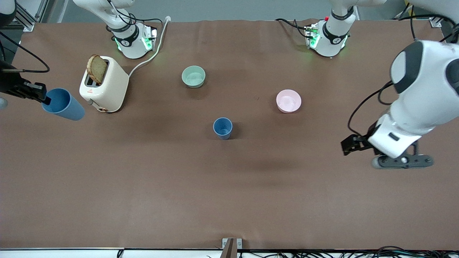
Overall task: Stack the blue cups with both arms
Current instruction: 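Carry the held cup with the right gripper over the placed cup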
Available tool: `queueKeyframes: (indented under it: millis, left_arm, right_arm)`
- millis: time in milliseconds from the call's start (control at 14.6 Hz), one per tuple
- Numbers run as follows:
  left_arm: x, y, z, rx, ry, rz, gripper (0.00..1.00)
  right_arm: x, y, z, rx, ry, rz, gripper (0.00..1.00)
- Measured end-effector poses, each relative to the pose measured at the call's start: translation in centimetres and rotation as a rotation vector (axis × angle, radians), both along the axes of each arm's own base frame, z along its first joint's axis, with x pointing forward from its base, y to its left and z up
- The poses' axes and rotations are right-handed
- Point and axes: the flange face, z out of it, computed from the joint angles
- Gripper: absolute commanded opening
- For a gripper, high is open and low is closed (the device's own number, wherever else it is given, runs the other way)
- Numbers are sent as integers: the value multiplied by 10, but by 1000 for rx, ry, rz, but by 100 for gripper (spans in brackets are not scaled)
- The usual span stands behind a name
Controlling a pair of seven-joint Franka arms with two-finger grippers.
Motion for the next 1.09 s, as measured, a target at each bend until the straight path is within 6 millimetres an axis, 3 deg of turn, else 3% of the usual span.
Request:
queueKeyframes:
  millis: [341,546,683,820,1093]
  left_arm:
    - [-18,81,55,15,-30,33,100]
    - [-39,116,73,12,30,55,100]
    - [-50,117,82,12,44,55,100]
    - [-59,113,87,7,46,47,100]
    - [-63,110,76,-30,27,46,100]
  right_arm:
    - [21,73,-24,21,-12,-53,0]
    - [30,125,-43,108,2,-95,0]
    - [31,167,-56,118,4,-124,0]
    - [25,221,-71,116,15,-117,0]
    - [6,325,-110,115,12,-104,0]
